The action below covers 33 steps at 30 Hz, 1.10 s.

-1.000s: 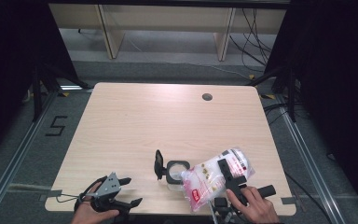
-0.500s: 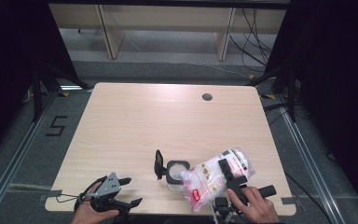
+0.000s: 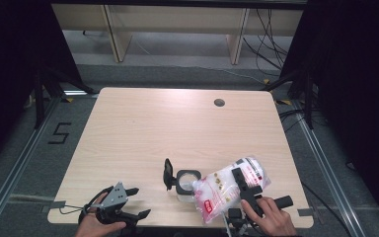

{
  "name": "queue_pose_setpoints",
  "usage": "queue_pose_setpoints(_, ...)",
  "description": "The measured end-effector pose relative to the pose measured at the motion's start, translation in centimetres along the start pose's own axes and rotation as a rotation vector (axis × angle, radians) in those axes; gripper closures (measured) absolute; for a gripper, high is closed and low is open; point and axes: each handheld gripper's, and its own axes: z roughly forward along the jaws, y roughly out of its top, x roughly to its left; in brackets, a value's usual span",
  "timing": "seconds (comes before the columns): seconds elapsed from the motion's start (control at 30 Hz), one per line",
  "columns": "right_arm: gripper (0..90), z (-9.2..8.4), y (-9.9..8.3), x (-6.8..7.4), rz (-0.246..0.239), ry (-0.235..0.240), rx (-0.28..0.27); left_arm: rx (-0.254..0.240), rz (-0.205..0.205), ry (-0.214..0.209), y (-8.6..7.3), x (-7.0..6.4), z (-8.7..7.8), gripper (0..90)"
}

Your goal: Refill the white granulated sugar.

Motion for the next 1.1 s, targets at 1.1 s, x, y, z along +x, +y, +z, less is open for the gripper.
queue_pose_setpoints(1.1,42.6,-0.2,-0.7,0.2,0.052,0.017,0.023,0.013,0.013,0.006,0.0,0.1,-0.1,18.6)
